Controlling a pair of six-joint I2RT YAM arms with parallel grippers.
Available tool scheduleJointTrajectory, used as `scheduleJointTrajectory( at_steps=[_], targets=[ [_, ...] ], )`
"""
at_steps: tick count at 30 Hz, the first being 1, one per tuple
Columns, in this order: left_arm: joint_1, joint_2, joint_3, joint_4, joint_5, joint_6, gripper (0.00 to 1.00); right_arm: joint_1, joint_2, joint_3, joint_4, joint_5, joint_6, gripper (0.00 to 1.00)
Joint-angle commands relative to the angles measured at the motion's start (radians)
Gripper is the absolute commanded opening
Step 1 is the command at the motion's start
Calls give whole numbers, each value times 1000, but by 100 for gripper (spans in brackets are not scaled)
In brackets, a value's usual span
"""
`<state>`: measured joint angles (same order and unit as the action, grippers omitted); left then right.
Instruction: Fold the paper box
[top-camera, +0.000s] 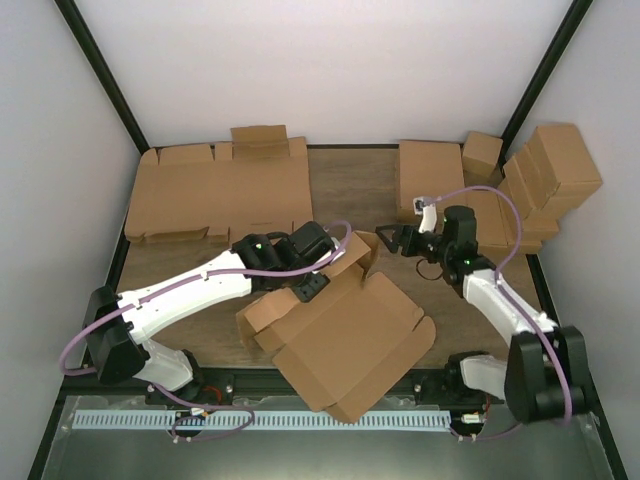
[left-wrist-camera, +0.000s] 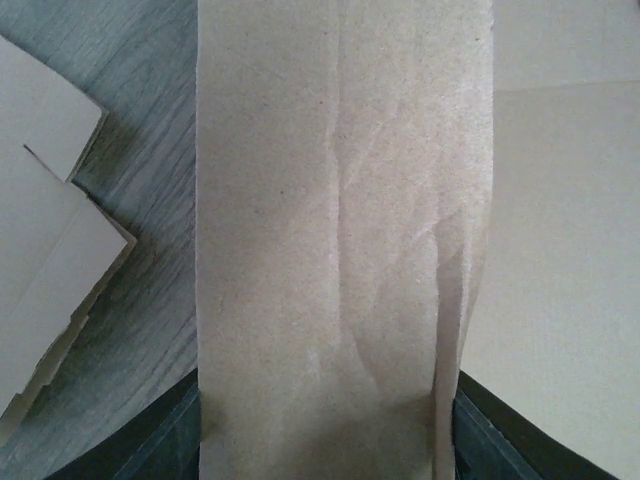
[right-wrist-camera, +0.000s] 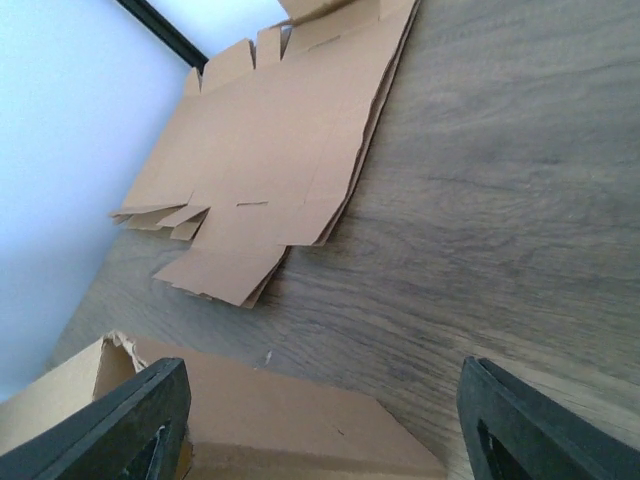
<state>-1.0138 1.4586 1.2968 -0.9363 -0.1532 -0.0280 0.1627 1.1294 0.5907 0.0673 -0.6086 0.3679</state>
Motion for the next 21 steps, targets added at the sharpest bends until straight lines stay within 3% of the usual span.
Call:
scheduleJointTrajectory(
  at_steps=[1, 11, 21],
  targets=[
    [-9, 0, -1, 15, 4, 8, 55, -22, 150, 84, 45, -190, 10, 73],
    [-9, 13, 3, 24, 10, 17, 55, 43, 316, 82, 74, -190, -66, 53],
    [-9, 9, 13, 32, 27, 16, 55, 92, 221, -61, 223, -256, -74, 49]
  ],
)
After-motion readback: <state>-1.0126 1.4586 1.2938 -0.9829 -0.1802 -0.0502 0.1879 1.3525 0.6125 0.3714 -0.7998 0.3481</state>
